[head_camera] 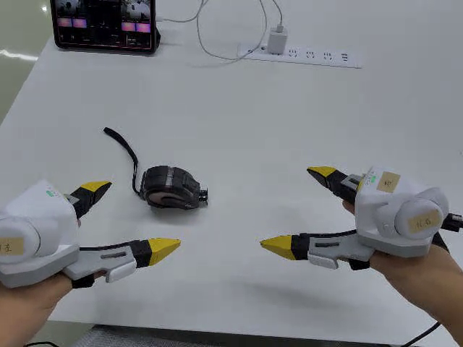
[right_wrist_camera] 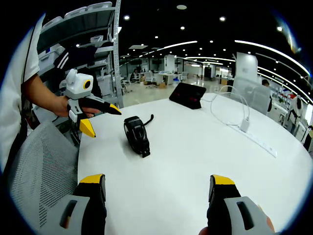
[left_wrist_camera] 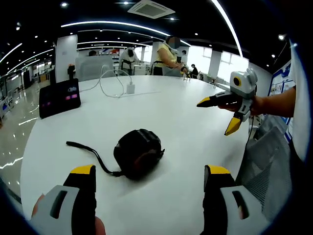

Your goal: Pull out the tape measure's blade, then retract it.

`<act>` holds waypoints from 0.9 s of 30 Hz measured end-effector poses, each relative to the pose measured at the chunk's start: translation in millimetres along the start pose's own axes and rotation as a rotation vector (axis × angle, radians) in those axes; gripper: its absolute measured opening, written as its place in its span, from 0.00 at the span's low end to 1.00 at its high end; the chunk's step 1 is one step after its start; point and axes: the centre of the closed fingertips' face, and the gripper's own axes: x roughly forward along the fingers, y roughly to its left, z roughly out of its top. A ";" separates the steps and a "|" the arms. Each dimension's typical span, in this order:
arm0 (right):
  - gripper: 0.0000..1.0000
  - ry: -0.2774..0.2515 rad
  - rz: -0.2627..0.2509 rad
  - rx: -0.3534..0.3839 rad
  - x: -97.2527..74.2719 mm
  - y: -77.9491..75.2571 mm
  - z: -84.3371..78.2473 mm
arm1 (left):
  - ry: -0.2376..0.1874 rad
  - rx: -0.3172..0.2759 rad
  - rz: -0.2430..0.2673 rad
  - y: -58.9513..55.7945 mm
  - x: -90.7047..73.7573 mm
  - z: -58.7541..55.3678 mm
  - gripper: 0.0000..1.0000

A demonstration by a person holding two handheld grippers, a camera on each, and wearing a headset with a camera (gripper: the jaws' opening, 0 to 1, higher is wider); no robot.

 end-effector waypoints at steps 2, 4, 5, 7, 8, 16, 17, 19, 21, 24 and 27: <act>0.86 -0.002 -0.006 0.003 -2.6 -0.8 -1.8 | 0.001 0.005 -0.002 -0.7 -0.6 -0.6 0.89; 0.87 -0.004 -0.014 0.003 -6.4 -0.5 -2.7 | 0.003 0.005 -0.005 -1.2 -1.4 -1.3 0.89; 0.87 -0.004 -0.019 0.001 -8.8 -0.9 -3.6 | 0.004 0.007 -0.005 -1.2 -2.1 -1.7 0.89; 0.87 -0.008 -0.024 0.003 -11.6 -1.0 -5.0 | 0.004 0.007 -0.005 -1.4 -3.2 -2.4 0.90; 0.87 -0.007 -0.027 0.005 -13.5 -1.1 -7.4 | 0.005 0.006 -0.006 -1.5 -3.9 -3.2 0.90; 0.90 -0.011 -0.050 0.029 -23.0 1.4 -20.7 | 0.012 0.008 -0.009 -2.6 -6.4 -7.7 0.90; 0.90 -0.010 -0.052 0.032 -23.6 1.8 -22.5 | 0.012 0.007 -0.009 -2.7 -6.5 -8.0 0.90; 0.90 -0.004 -0.051 0.037 -24.8 3.9 -26.8 | 0.014 0.005 -0.010 -3.0 -6.5 -9.3 0.90; 0.91 0.001 -0.054 0.035 -26.6 5.7 -30.2 | 0.016 0.005 -0.011 -3.5 -6.6 -10.5 0.90; 0.93 -0.018 -0.064 0.054 -30.2 5.7 -29.8 | 0.017 0.004 -0.012 -3.7 -6.9 -11.5 0.90; 0.93 -0.020 -0.073 0.059 -32.2 5.7 -33.2 | 0.017 0.001 -0.010 -3.2 -7.8 -12.2 0.89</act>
